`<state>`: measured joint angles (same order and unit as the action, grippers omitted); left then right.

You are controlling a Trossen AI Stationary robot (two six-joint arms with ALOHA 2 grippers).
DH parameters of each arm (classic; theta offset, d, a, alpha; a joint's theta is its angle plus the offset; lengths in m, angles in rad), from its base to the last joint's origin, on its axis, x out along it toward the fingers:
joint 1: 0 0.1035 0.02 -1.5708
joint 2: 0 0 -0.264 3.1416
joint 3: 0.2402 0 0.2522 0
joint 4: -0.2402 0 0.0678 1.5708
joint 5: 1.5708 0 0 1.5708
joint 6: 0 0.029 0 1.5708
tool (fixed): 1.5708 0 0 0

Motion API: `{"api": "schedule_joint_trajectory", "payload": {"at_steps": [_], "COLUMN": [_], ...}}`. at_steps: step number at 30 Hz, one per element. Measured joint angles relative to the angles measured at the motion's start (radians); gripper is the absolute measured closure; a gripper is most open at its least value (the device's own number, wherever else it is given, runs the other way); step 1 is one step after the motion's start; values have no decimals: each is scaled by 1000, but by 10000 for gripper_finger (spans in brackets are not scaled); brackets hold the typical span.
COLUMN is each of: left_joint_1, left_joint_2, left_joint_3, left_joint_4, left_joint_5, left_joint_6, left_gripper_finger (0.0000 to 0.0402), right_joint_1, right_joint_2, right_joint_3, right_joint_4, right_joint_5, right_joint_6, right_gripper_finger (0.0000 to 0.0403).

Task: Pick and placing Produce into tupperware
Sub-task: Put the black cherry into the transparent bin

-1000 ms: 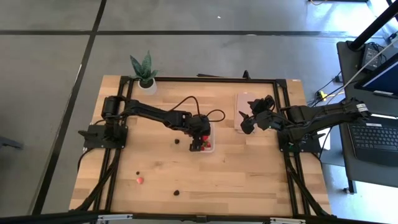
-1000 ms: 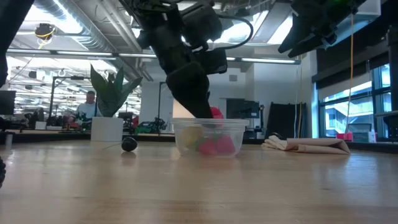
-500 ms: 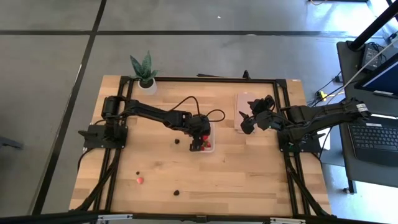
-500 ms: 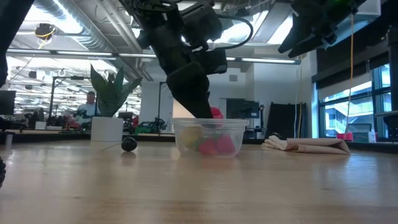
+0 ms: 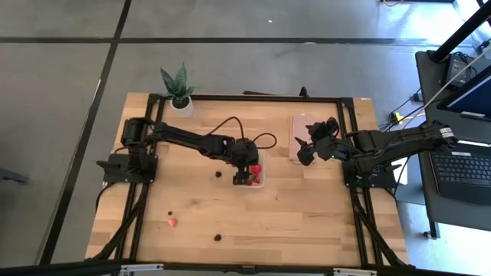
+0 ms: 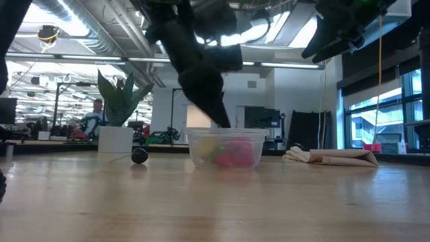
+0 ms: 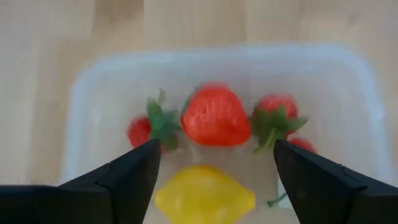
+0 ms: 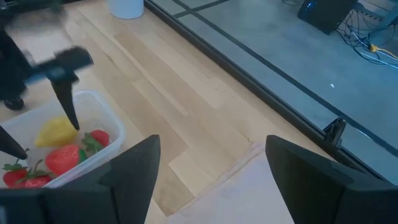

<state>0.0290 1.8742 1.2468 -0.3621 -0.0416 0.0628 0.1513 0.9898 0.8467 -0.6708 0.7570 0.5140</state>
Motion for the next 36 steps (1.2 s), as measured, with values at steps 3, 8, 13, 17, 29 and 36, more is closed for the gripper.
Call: {"api": "schedule_joint_trajectory", "payload": {"at_steps": [3, 8, 13, 17, 29, 36], "left_joint_1": [0, -12, -12, -12, -16, -16], "left_joint_2": [-58, -152, -209, -219, -217, -217], "left_joint_3": [1, 1, 0, -35, -255, -295], "left_joint_4": [-73, -227, -421, -457, -289, -263], "left_joint_5": [2, 6, 9, 8, 37, 37], "left_joint_6": [-3, -8, -113, -184, -263, -296], "left_gripper_finger": [94, 93, 93, 93, 93, 93], "right_joint_1": [0, 0, 0, 0, 0, 0], "right_joint_2": [0, 0, 0, 0, 0, 0], "right_joint_3": [0, 0, 0, 0, 0, 0], "right_joint_4": [-1, -5, -5, -5, -5, -4], "right_joint_5": [0, 0, 0, -1, 0, 0], "right_joint_6": [0, 0, 1, 1, 1, 1], "right_gripper_finger": [109, 109, 109, 109, 109, 109]}}
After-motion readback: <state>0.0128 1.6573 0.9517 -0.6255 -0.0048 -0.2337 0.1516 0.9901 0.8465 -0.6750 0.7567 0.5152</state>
